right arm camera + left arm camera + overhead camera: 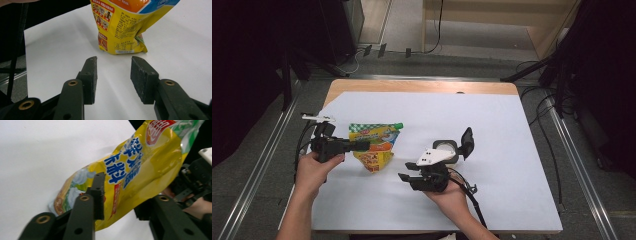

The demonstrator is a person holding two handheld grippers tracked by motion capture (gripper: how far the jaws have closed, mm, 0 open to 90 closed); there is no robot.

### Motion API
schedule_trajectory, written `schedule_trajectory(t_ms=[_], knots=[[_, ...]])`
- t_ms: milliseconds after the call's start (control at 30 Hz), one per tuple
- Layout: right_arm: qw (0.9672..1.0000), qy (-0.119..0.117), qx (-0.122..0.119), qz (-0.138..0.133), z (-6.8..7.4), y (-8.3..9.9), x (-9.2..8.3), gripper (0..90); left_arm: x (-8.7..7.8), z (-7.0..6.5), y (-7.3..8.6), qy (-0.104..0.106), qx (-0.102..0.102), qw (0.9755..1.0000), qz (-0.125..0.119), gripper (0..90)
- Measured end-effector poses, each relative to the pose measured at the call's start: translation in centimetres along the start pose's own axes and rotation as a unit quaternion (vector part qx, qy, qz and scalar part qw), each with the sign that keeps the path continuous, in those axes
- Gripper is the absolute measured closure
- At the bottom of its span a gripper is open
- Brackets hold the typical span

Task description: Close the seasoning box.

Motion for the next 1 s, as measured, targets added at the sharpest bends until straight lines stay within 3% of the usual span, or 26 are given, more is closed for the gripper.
schedule_trajectory(t_ms=[233, 433, 533, 633, 800, 933, 1000], knots=[[0.9997, -0.003, 0.022, 0.005, -0.4, 0.1, -0.2, 59.3, -0.1, -0.2, 0.2, -0.013, 0.015, 0.9998, 0.001, 57.0], [0.9994, -0.010, 0.033, -0.008, -0.5, -0.4, -0.5, 61.5, -0.8, -0.7, 0.6, -0.018, 0.024, 0.9995, 0.001, 54.2], [0.9995, -0.006, 0.032, -0.002, -0.7, -0.6, -0.9, 63.9, -1.4, -0.9, 0.6, -0.017, 0.021, 0.9996, -0.009, 51.7], [0.9986, -0.013, 0.049, 0.011, -1.0, -0.7, -1.1, 65.6, -2.0, -0.6, 0.7, -0.023, 0.015, 0.9995, -0.015, 48.3], [0.9976, -0.008, 0.065, 0.021, -1.7, -0.8, -1.7, 67.2, -2.7, 0.2, 0.9, -0.043, 0.009, 0.9989, -0.013, 47.4], [0.9975, -0.003, 0.066, 0.025, -2.1, -1.1, -2.2, 68.8, -3.2, 0.3, 1.0, -0.043, 0.010, 0.9990, -0.008, 46.9], [0.9975, 0.000, 0.065, 0.026, -2.3, -1.3, -2.5, 69.8, -3.7, 0.6, 1.0, -0.054, 0.007, 0.9985, -0.007, 46.8]])
Point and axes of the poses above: each handheld gripper's, and its own axes: x roughly forward along the jaws, y roughly out of its underside, z roughly to its left, the point moved 6 cm from there along x, roughly forward along the jaws, and after that the axes turned 5 degrees about -z, right-handed, at the moved point
